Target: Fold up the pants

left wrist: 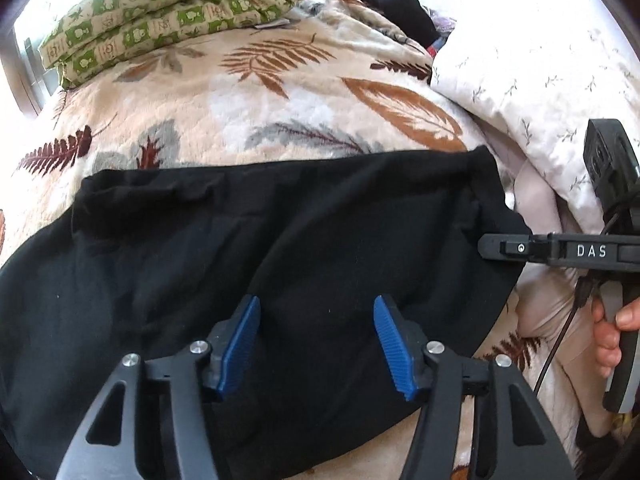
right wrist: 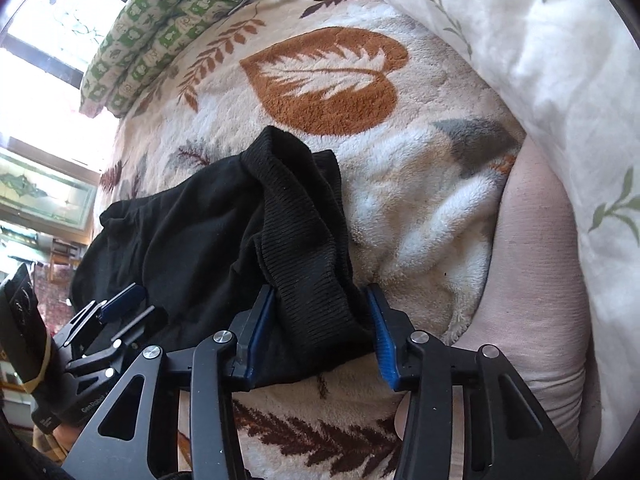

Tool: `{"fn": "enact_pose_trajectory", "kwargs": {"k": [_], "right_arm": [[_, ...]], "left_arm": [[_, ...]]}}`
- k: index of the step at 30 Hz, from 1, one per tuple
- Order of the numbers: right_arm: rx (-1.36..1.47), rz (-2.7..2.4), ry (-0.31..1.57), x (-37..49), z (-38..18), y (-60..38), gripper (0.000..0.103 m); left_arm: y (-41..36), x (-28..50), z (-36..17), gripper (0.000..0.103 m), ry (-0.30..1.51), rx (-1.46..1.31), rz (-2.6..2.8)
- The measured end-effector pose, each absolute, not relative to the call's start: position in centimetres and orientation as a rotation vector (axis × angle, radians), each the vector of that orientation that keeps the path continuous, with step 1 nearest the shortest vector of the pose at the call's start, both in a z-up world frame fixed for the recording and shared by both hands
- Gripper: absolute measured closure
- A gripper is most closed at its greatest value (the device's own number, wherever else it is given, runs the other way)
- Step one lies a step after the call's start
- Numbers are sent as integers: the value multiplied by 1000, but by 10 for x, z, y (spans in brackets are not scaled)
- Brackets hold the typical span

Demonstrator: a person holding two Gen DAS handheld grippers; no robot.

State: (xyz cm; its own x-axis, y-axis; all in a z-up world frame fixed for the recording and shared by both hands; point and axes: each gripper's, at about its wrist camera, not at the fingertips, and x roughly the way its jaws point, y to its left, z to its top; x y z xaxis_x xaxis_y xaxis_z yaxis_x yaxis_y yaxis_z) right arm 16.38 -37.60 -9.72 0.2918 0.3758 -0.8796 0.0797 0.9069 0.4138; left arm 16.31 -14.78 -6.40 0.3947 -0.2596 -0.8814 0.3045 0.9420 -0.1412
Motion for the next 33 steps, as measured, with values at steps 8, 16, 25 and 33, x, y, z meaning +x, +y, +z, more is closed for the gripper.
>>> {"fn": "enact_pose_trajectory", "kwargs": {"k": [8,16,25,33], "right_arm": [[347,160,1262,167,-88,-381,37],[372,200,1281,165,-102,-378,53],[430,242,1240,162,-89,-374,86],[404,294,1156,156,-51,-351,89]], "left_arm": [[-151,158,-72,41,1098,113,-368],[-149,163,-64,41,1114,32,-389],[-156,166,-70,58,1123,103,-356],[-119,167,-77,70,1149,31,-318]]}}
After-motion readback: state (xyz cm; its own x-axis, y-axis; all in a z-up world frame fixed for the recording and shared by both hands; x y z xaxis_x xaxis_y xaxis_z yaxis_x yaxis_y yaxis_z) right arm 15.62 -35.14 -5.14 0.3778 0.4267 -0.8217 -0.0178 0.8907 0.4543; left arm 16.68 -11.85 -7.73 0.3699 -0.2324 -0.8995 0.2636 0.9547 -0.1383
